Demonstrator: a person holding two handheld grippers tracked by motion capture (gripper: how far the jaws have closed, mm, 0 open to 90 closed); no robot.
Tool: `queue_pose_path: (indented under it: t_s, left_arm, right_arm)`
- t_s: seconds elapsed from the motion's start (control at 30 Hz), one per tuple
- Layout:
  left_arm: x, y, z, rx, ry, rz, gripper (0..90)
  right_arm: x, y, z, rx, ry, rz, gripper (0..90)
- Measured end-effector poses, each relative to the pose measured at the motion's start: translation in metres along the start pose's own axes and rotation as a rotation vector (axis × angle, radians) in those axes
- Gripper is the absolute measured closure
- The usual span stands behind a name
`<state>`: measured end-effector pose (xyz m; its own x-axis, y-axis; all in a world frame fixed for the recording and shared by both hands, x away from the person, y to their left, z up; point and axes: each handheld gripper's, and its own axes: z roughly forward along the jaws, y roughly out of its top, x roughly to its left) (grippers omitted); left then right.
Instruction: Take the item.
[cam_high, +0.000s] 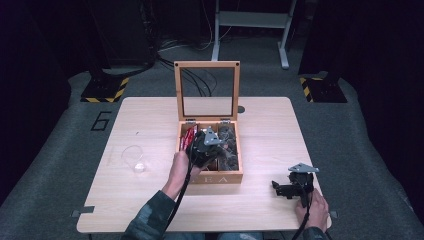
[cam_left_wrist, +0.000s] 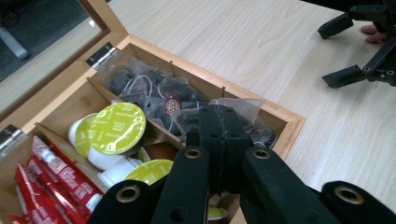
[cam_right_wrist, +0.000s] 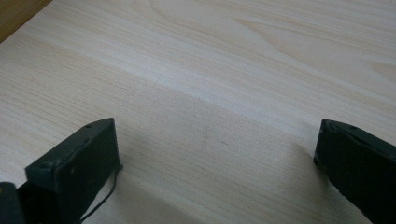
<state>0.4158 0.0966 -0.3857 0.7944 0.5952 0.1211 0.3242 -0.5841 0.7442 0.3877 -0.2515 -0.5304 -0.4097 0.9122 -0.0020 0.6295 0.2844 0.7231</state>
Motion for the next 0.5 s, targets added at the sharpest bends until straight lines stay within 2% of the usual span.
queue_pose_path:
  t_s: [0.23, 0.27, 0.5]
  left_arm:
    - [0.002, -0.002, -0.013, -0.025, 0.024, -0.002, 89.9]
    - [0.002, -0.003, -0.016, -0.021, 0.027, 0.009, 89.9]
    - [0.006, -0.009, -0.031, -0.028, 0.052, 0.0, 89.9]
  right_arm:
    - [0.0, 0.0, 0.0, -0.002, 0.0, 0.0, 0.0]
    - [0.0, 0.0, 0.0, 0.001, 0.0, 0.0, 0.0]
    - [0.0, 0.0, 0.0, -0.002, 0.0, 0.0, 0.0]
